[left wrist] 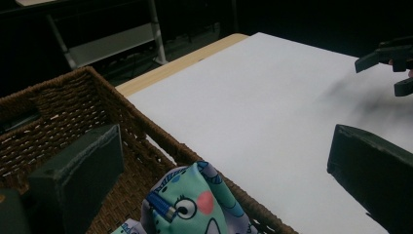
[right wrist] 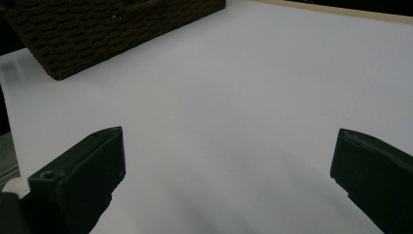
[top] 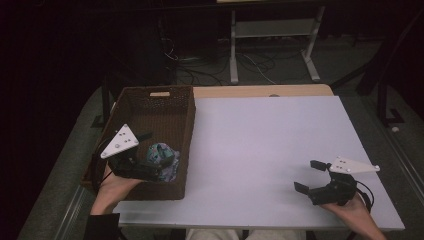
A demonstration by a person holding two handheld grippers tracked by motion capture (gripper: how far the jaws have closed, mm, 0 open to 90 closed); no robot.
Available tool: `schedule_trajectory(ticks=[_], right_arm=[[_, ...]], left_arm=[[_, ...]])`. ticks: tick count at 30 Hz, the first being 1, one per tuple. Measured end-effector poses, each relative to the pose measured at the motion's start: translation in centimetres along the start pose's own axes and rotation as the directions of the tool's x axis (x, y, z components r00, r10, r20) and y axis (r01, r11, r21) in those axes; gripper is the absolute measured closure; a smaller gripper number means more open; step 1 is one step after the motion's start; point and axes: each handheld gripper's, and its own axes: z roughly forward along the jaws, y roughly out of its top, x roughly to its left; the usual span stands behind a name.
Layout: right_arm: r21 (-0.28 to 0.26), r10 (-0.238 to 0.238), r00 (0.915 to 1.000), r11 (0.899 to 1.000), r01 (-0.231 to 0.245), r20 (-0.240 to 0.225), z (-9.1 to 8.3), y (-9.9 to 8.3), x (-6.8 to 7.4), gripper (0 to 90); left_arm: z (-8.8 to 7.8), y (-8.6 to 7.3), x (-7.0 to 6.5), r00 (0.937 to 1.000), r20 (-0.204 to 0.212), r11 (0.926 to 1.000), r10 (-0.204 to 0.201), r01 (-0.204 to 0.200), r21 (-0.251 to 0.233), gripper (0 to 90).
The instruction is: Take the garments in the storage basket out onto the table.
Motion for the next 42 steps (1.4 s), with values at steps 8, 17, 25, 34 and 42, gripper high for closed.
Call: schedule_trajectory(ticks=[8,17,25,34,42], right_arm=[[-0.005,-0.002,1.0,1.0,0.002,0.004,-0.1,0.0,0.1,0.0],[0.002,-0.001,1.0,1.0,0.001,0.01,0.0,0.0,0.0,0.0],[0.016,-0.005,1.0,1.0,0.005,0.007,0.3,0.0,0.0,0.0],[0.018,-0.005,1.0,1.0,0.005,0.008,0.4,0.0,0.0,0.0],[0.024,-0.006,0.9999,1.0,0.006,0.008,0.4,0.0,0.0,0.0]], left_arm=[[-0.2,0.1,0.0,1.0,-0.007,1.0,0.002,-0.002,-0.002,0.0],[-0.3,0.3,-0.1,0.9998,-0.016,0.9999,0.008,-0.008,0.011,0.0],[-1.1,0.0,0.4,0.9994,-0.035,0.9998,-0.008,0.009,0.019,0.0],[-2.1,0.1,1.3,0.9985,-0.049,0.9993,-0.024,0.025,0.028,0.0],[-2.3,0.1,1.8,0.9988,-0.046,0.9982,-0.015,0.018,0.058,0.0]])
